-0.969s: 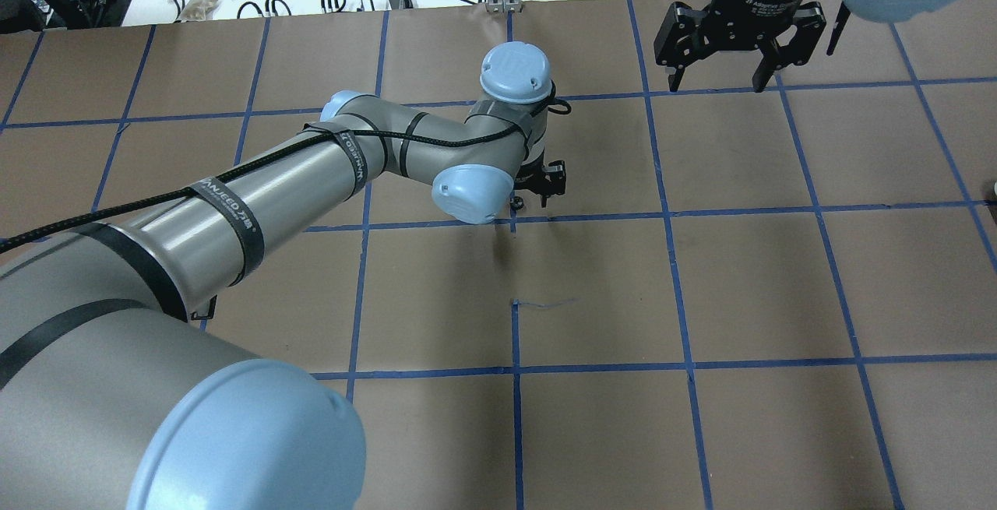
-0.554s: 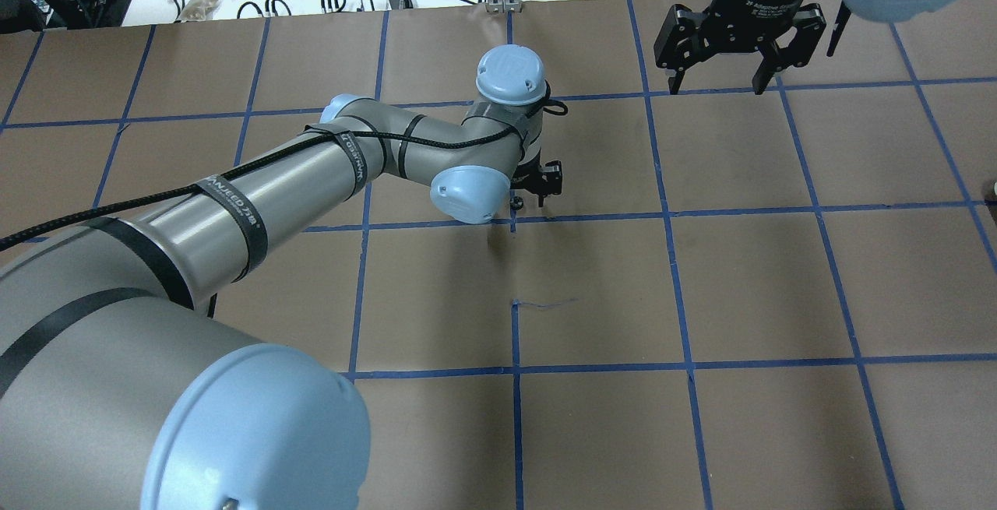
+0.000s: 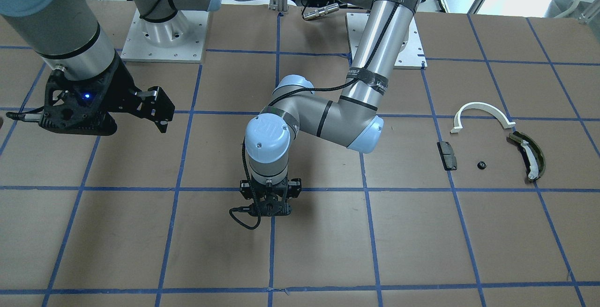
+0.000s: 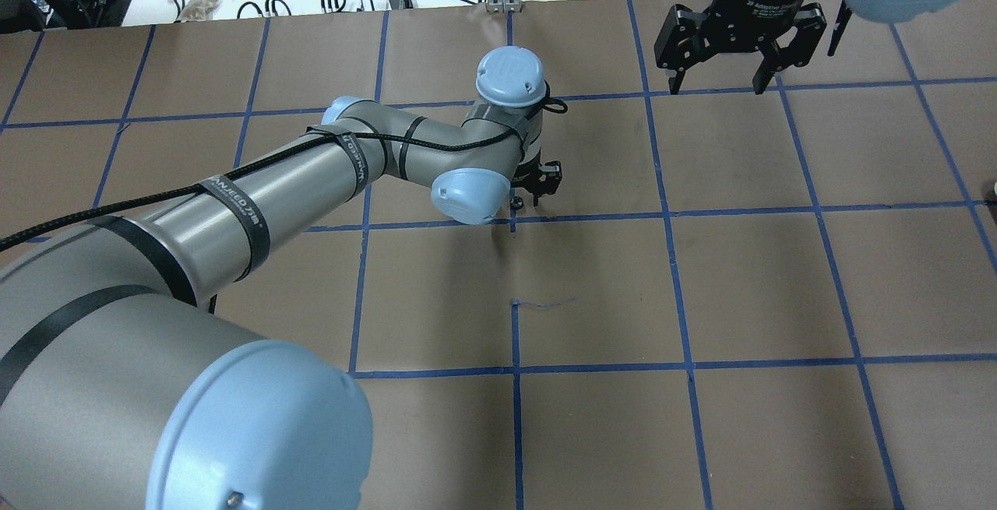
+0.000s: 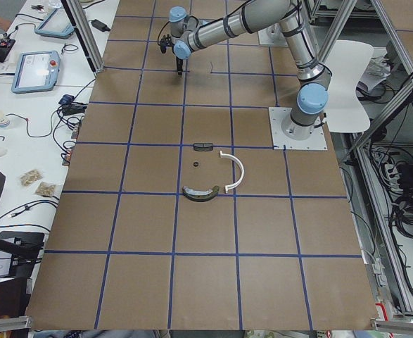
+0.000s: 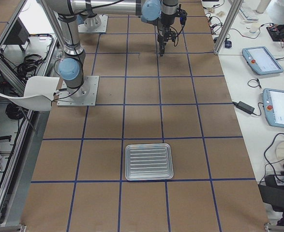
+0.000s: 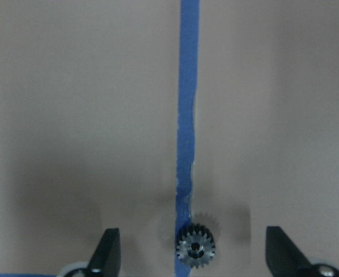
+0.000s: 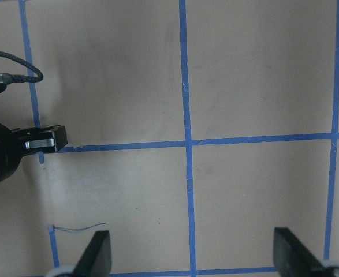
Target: Place bearing gear from tray to pile
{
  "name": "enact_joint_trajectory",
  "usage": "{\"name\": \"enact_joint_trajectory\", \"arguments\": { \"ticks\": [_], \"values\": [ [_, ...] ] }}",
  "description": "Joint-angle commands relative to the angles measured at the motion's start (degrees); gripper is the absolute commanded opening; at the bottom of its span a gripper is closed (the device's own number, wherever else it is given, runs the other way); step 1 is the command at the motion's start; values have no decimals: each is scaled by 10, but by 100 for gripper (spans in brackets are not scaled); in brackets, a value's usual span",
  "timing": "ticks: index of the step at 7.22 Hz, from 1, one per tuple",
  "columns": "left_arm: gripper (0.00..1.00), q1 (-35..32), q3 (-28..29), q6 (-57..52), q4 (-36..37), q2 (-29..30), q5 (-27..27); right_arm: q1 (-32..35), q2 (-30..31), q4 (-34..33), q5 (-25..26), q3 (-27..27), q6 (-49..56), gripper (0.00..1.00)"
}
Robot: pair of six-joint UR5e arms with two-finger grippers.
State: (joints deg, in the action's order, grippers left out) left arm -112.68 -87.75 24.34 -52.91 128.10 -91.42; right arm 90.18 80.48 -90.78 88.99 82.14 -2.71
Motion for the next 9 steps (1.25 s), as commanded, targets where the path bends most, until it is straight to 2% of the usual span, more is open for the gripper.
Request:
{"name": "enact_joint_trajectory", "arguments": {
  "ticks": [1,3,4,5,7,9],
  "values": [
    [29,0,-1,1,-4,0,0,0,-1,-4,2,-1,1,100],
    [8,1,-1,0,-6,-2,5,0,-3,-6,-4,-1,1,100],
    [2,5,-1,-4,-13,-11,3,0,-2,-6,-1,-2,0,100],
    [0,27,4,-11,-50,-25,3,0,-1,-6,-2,-2,0,100],
    [0,116,-9,-137,-114,-77,-3,0,0,-6,1,-1,0,100],
    [0,224,-41,-302,-131,-110,-1,0,-1,-6,0,-1,0,100]
  ]
}}
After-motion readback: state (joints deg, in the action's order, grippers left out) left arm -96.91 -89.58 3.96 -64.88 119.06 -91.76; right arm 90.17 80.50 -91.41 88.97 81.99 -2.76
